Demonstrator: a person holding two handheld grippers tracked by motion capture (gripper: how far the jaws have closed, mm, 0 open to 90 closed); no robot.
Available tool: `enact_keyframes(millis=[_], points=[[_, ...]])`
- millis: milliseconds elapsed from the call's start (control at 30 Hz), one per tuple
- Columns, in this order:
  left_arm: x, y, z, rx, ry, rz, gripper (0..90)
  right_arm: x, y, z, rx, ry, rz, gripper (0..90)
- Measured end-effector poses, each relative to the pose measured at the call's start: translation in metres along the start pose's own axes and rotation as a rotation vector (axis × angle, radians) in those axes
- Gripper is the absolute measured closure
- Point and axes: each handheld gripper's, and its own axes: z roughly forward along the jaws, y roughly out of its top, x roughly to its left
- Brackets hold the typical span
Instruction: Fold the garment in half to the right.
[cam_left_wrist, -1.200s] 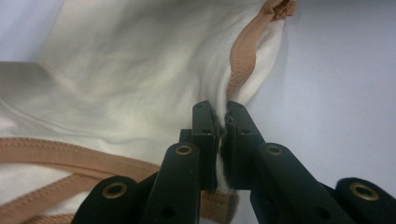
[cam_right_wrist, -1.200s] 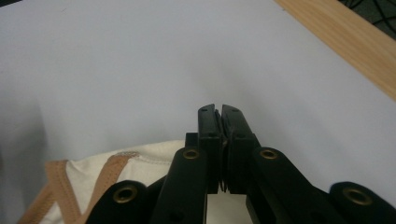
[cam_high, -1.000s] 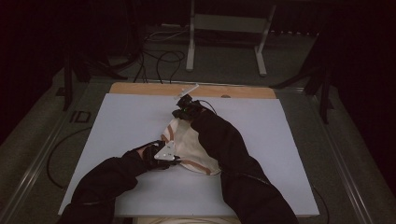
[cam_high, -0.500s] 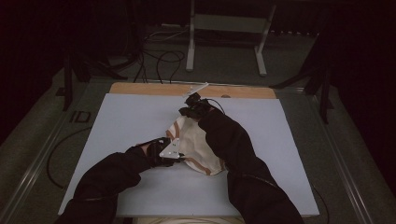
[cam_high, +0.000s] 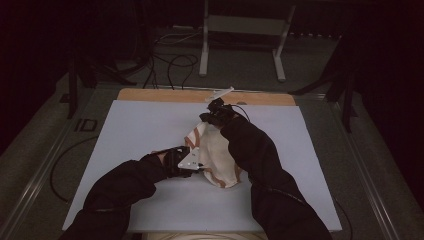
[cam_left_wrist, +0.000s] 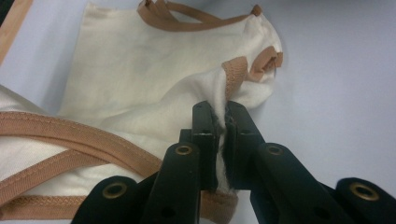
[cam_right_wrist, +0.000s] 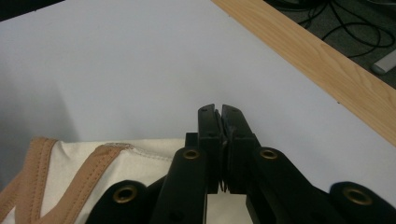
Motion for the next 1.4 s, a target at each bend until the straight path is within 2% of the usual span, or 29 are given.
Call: enact_keyframes(millis=[567, 900, 1400], points=[[0.002, 0.02, 0.012, 0.009, -0.023, 0.042, 84.8, -0.013, -0.014, -0.021, -0.017, -0.026, 0.015, 88.4], [0.001, 0.029, 0.025, 0.024, -0.045, 0.065, 84.8, -0.02, -0.031, -0.026, -0.014, -0.032, 0.034, 88.4], [-0.004, 0.042, 0.047, 0.037, -0.074, 0.064, 84.7, -0.037, -0.051, -0.037, -0.029, -0.046, 0.073, 88.3]])
